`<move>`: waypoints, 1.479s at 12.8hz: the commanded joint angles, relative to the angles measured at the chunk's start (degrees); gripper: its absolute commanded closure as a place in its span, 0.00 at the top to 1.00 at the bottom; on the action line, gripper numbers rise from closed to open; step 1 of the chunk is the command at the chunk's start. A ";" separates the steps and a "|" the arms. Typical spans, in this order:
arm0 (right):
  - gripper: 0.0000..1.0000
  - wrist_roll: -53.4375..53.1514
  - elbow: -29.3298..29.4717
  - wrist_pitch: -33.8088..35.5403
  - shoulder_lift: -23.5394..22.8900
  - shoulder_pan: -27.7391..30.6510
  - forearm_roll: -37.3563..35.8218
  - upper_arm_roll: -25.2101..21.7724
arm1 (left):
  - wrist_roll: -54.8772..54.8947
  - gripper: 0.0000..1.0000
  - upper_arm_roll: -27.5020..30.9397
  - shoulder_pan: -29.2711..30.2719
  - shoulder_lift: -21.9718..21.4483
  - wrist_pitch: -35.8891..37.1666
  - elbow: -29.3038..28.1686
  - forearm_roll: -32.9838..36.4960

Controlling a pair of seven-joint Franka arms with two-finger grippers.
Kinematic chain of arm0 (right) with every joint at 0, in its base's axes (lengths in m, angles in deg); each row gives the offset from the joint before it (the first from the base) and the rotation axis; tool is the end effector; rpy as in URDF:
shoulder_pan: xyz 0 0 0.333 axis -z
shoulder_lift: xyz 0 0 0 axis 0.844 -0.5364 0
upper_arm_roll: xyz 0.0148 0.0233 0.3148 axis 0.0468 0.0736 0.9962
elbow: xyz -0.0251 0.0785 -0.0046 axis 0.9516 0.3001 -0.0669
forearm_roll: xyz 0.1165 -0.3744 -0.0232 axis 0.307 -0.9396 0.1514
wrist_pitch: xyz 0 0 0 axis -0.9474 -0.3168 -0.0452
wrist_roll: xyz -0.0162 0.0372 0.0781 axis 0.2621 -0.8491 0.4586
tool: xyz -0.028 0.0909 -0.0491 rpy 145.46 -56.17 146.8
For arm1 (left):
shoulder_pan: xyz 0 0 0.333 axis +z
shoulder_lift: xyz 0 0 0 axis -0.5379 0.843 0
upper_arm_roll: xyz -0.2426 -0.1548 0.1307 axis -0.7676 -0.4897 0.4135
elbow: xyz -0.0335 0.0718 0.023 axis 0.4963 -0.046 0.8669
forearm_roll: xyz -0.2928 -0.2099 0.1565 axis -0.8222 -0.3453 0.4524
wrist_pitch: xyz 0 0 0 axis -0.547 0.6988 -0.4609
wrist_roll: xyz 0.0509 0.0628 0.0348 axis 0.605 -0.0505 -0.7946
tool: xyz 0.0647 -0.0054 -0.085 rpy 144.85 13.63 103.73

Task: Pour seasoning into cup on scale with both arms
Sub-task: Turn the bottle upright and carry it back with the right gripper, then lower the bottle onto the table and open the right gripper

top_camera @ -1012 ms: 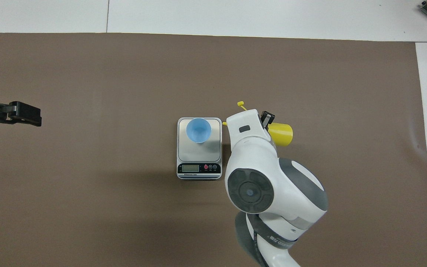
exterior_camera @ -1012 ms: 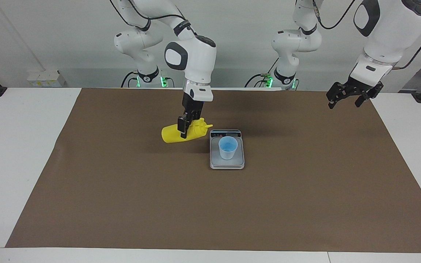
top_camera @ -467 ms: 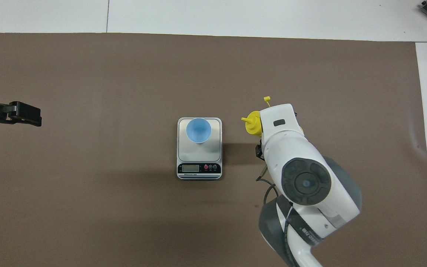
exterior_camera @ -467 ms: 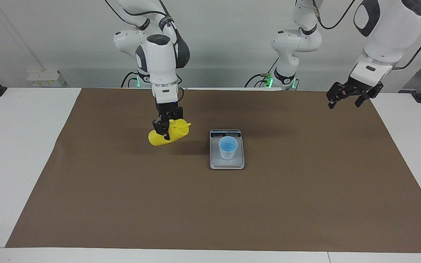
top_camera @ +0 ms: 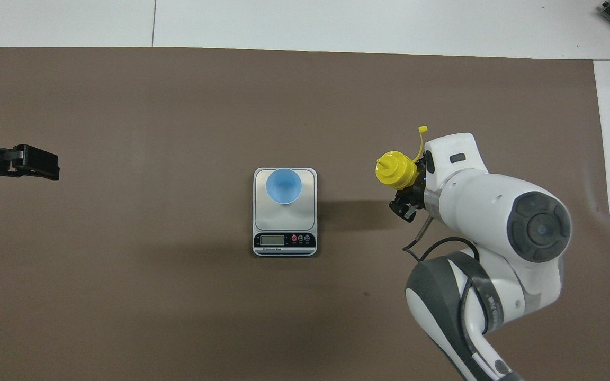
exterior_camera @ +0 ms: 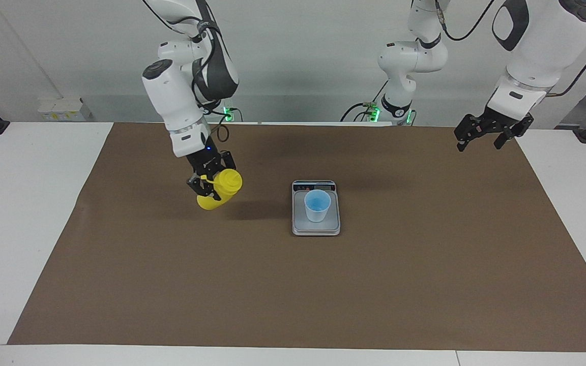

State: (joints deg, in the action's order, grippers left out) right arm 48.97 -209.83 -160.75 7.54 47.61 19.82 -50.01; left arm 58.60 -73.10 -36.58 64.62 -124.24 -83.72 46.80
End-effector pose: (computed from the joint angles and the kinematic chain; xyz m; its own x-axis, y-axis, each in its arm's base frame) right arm 0.5462 0.0945 0.4414 0.4464 0.7759 0.4458 0.8384 -0.5368 0.0947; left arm 0.5489 -0.0448 0.6124 1.0000 -0.0022 -0.0077 -0.0024 -0.9996 -0.0268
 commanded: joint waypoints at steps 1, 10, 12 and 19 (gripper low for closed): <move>0.00 13.86 -4.20 -0.59 2.30 4.31 11.52 0.48 | -0.43 1.00 0.03 -0.01 -1.59 0.19 -1.54 0.98; 0.00 53.63 -11.58 7.84 -0.16 15.21 46.10 0.40 | -0.43 1.00 0.03 -0.01 -1.59 0.19 -1.54 0.98; 0.16 56.17 -12.55 8.81 -0.16 16.71 46.46 0.48 | -0.43 1.00 0.03 -0.01 -1.59 0.19 -1.54 0.98; 1.00 60.92 -12.91 9.43 -0.16 20.05 46.37 0.22 | -0.43 1.00 0.03 -0.01 -1.59 0.19 -1.54 0.98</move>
State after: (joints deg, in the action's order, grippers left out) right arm 106.81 -221.97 -152.51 6.31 65.50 64.33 -50.11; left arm 58.60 -73.10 -36.57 64.62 -124.24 -83.72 46.80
